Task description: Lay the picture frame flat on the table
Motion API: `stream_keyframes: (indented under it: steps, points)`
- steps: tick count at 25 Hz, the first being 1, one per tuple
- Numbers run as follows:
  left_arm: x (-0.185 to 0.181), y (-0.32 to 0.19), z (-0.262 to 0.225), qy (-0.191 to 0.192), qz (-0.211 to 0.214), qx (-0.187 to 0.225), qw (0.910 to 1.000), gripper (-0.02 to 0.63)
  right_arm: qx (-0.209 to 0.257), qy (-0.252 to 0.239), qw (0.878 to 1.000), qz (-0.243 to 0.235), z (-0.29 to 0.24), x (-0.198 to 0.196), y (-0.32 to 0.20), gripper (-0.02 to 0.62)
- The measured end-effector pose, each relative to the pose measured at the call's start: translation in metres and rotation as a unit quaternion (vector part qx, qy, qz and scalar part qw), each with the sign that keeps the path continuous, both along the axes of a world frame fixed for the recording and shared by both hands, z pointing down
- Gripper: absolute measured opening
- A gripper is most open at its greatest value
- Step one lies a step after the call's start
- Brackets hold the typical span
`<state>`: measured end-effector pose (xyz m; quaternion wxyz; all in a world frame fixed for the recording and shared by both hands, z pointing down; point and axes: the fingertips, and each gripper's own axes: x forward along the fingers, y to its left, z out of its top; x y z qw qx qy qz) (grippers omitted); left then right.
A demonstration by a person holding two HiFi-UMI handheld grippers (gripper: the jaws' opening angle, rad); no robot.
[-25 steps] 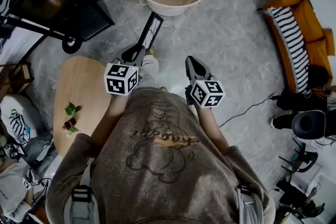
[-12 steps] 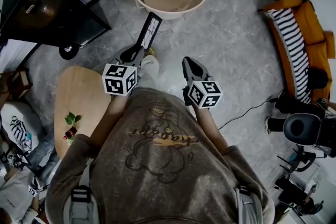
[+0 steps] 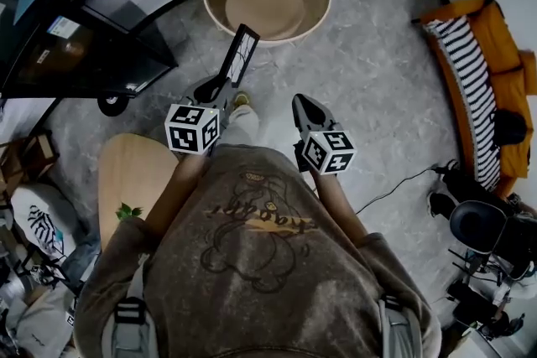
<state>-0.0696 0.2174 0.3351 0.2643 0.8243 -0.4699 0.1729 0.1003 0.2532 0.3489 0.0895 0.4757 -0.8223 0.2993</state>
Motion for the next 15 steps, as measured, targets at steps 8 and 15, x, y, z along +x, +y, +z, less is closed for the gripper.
stream_keyframes:
  steps: [8, 15]
  points:
    - [-0.016, -0.063, -0.003, 0.004, 0.006, -0.003, 1.0, 0.082, -0.005, 0.006, 1.0, 0.006, -0.002, -0.015, -0.063, 0.02]
    - [-0.026, -0.114, 0.002, 0.005, 0.027, -0.006, 0.9996, 0.081, 0.0, 0.007, 1.0, 0.023, -0.003, -0.023, -0.115, 0.02]
